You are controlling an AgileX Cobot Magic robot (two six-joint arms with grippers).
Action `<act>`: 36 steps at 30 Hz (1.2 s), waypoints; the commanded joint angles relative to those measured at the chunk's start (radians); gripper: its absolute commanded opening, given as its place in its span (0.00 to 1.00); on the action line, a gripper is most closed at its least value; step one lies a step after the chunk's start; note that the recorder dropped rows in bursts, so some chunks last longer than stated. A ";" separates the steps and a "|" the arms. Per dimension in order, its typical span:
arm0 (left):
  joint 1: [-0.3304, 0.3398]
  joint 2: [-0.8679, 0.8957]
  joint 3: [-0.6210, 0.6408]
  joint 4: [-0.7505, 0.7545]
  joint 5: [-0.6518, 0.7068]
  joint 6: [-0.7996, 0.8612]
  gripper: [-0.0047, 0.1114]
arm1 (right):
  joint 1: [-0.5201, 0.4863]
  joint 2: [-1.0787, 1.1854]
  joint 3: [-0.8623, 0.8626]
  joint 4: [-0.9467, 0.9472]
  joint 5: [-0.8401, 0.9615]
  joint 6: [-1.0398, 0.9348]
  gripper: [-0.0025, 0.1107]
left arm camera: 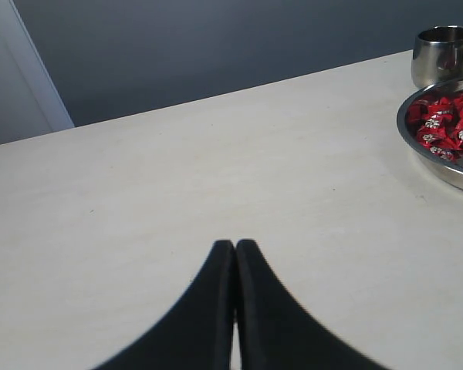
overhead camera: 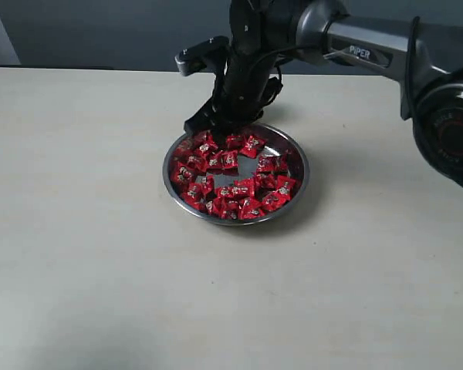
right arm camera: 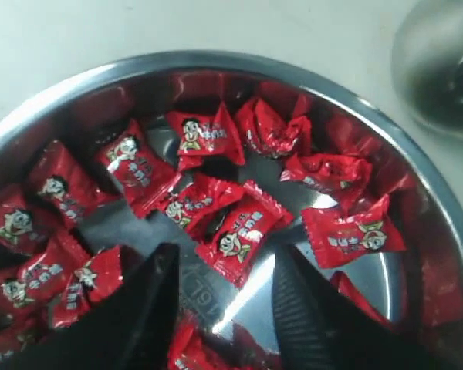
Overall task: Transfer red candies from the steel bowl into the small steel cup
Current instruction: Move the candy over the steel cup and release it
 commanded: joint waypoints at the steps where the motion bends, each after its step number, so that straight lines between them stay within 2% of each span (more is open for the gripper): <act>1: 0.000 -0.004 -0.001 0.003 -0.007 -0.005 0.04 | 0.000 0.047 0.004 -0.044 0.003 -0.002 0.39; 13: 0.000 -0.004 -0.001 0.003 -0.007 -0.005 0.04 | 0.000 0.104 0.004 -0.059 -0.033 0.024 0.36; 14: 0.000 -0.004 -0.001 0.003 -0.007 -0.005 0.04 | 0.000 0.104 0.004 -0.059 -0.033 0.024 0.31; 17: 0.000 -0.004 -0.001 0.003 -0.007 -0.005 0.04 | 0.000 0.096 0.004 -0.059 -0.028 0.024 0.02; 24: 0.000 -0.004 -0.001 0.003 -0.007 -0.005 0.04 | 0.000 -0.007 0.004 -0.091 -0.045 0.028 0.02; 29: 0.000 -0.004 -0.001 0.003 -0.007 -0.005 0.04 | -0.004 -0.059 0.004 -0.190 -0.148 0.045 0.02; 36: 0.000 -0.004 -0.001 0.003 -0.007 -0.005 0.04 | -0.067 -0.044 0.004 -0.209 -0.281 0.105 0.02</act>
